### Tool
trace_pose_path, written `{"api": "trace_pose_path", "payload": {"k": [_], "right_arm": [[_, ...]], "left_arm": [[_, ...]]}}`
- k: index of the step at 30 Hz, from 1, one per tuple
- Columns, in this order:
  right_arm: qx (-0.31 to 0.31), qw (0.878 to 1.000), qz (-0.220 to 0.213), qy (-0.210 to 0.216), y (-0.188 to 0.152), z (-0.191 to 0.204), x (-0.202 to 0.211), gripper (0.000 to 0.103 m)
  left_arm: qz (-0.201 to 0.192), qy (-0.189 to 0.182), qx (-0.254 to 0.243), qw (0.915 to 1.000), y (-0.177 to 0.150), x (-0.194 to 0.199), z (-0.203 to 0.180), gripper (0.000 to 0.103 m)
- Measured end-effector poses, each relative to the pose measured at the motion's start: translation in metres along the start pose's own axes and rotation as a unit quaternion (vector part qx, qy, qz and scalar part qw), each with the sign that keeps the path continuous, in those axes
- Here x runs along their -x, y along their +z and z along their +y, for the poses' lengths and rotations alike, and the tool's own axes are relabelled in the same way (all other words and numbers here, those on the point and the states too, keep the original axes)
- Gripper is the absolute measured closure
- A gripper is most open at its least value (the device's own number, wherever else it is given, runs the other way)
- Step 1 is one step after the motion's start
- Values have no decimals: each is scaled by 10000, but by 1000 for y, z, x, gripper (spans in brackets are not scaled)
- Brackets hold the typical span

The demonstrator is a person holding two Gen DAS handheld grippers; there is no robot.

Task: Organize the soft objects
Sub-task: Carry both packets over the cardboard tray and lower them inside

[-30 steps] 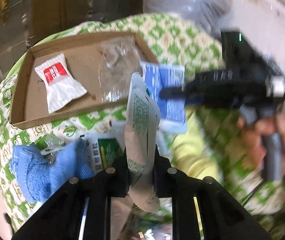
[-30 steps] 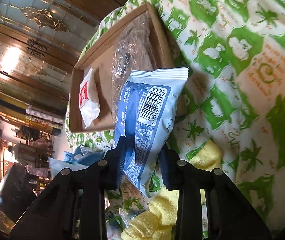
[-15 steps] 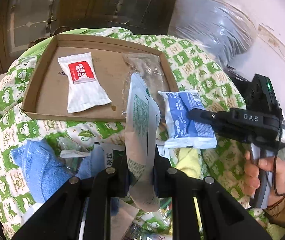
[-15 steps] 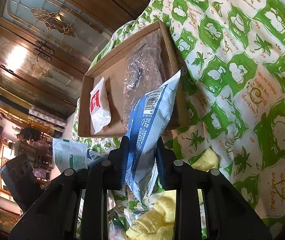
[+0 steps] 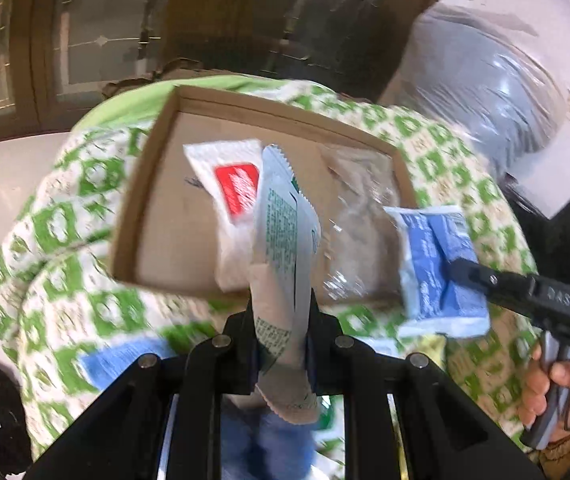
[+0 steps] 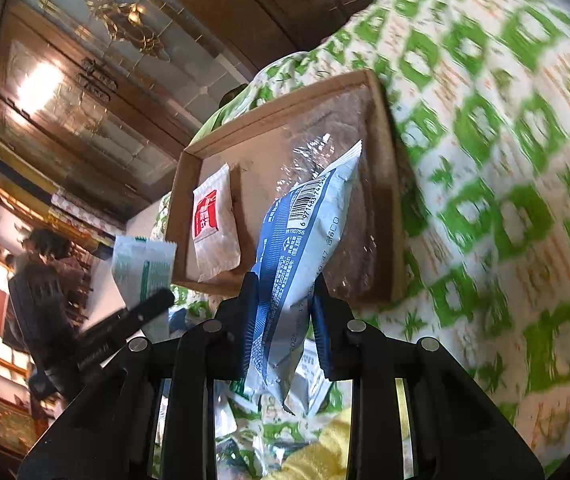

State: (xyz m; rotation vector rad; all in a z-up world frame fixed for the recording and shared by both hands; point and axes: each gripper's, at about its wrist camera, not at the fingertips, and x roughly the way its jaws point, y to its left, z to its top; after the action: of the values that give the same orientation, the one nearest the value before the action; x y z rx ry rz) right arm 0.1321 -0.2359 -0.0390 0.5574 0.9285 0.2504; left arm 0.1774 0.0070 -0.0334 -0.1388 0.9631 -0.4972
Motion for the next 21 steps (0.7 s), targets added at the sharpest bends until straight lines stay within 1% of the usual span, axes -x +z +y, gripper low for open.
{"api": "trace_pose_path", "payload": {"k": [6, 11, 15, 16, 17, 20, 21], "right_arm": [[238, 9996, 121, -116, 23, 15, -28, 78], [434, 9988, 195, -133, 40, 28, -49, 78], [579, 9977, 314, -179, 46, 36, -68, 78], [623, 9972, 344, -216, 46, 38, -74, 78], [672, 9967, 378, -255, 46, 39, -80, 78], [783, 9955, 400, -353, 44, 41, -96, 78], [790, 9955, 400, -336, 43, 41, -100, 78]], "left_arm": [[56, 150, 310, 9994, 28, -17, 27, 87], [76, 138, 556, 9983, 41, -32, 47, 87], [79, 167, 742, 9971, 45, -41, 61, 86], [103, 179, 774, 9968, 45, -45, 64, 84], [105, 167, 800, 9966, 45, -47, 66, 83], [33, 193, 836, 9963, 47, -49, 70, 83], [18, 217, 824, 9964, 49, -49, 70, 80]]}}
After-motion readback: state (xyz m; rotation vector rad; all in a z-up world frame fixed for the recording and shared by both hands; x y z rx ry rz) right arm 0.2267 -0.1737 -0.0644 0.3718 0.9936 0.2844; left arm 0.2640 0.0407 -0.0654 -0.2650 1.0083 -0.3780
